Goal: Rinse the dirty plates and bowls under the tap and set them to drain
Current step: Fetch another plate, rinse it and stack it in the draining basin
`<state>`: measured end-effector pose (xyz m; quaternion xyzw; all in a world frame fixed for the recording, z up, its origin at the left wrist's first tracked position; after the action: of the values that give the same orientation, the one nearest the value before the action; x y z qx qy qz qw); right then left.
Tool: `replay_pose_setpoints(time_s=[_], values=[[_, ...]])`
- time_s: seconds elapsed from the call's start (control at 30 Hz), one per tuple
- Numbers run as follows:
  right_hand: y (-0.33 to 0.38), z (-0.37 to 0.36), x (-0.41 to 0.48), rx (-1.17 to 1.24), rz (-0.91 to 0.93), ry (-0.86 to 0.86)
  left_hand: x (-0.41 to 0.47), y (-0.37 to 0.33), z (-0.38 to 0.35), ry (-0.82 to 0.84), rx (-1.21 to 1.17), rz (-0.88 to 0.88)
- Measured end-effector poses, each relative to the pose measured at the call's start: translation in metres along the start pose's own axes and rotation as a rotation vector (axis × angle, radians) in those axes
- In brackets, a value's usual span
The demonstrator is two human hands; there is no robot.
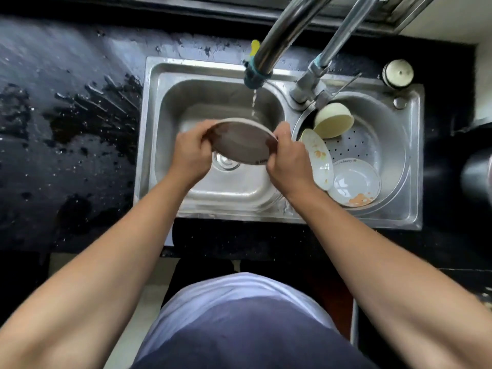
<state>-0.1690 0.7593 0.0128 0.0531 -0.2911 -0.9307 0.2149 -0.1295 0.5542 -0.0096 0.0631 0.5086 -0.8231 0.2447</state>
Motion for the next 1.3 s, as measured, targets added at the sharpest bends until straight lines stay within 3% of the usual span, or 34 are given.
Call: replay_pose_setpoints(time_s=[0.13,0.27,0.4,0.57,0.77,0.87,1.03,1.3], values=[[-0.018,0.019,-0.024,0.031,-0.049,0.033,-0.018,0.004,-0.018,0.010,-0.135,0.095],[-0.056,0.054,-0.053,0.102,-0.232,-0.030,-0.037,-0.008,-0.062,0.132,-0.031,0.224],[-0.118,0.108,-0.076,0.024,-0.442,-0.172,-0.064,-0.024,-0.126,0.302,0.132,0.123],[-0.187,0.166,-0.079,-0.199,-0.447,-0.231,-0.069,-0.072,-0.195,0.504,0.196,-0.042],[-0.243,0.175,-0.052,-0.314,-0.450,-0.165,0.009,-0.154,-0.271,0.434,0.349,-0.289],[-0.260,0.165,-0.041,-0.309,-0.470,-0.148,0.052,-0.185,-0.309,0.483,0.467,-0.326],[-0.285,0.149,-0.040,-0.276,-0.541,-0.180,0.090,-0.190,-0.347,0.535,0.627,-0.330],[-0.307,0.124,-0.044,-0.215,-0.539,-0.220,0.096,-0.177,-0.363,0.479,0.588,-0.390]])
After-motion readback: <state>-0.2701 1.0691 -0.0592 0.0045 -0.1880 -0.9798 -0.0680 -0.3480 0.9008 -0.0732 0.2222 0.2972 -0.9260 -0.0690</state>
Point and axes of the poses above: each hand's wrist, its own x-axis towards the middle knuckle, its own z-axis out of the back of the hand, y = z × x, the point moved 1 cm from there along x, towards the middle knuckle, and after that the axes turned 12 degrees about z, right-handed, at the moved point
